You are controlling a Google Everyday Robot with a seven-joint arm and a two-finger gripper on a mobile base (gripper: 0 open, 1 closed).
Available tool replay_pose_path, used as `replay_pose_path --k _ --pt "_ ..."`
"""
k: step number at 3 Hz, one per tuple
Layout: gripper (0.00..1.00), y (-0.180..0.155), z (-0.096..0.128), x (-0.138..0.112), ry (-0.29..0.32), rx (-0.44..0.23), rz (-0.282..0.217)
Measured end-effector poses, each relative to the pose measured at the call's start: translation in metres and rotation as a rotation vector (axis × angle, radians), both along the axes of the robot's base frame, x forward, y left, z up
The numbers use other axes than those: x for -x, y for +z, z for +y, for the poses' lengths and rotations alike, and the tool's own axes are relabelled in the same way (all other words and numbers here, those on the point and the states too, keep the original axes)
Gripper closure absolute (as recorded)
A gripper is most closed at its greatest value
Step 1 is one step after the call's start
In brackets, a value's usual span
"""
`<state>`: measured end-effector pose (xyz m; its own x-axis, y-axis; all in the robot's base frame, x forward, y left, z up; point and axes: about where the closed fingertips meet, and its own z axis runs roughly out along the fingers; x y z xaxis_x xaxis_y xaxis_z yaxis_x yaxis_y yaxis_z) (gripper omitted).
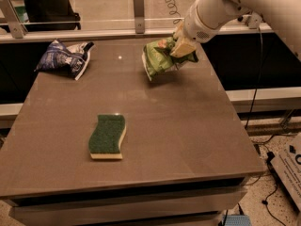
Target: Move green jalapeno chip bag near blue chip bag
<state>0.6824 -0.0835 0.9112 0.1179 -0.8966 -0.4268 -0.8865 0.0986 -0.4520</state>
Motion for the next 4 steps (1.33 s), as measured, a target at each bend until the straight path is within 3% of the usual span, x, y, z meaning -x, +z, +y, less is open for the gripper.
replay_pose_path --k 2,4 --pt "1.00 0.002 0.002 -0.002 -0.017 -0.022 -0.017" --pt "1.00 -0.021 0.057 -0.068 -0.002 -0.144 -0.046"
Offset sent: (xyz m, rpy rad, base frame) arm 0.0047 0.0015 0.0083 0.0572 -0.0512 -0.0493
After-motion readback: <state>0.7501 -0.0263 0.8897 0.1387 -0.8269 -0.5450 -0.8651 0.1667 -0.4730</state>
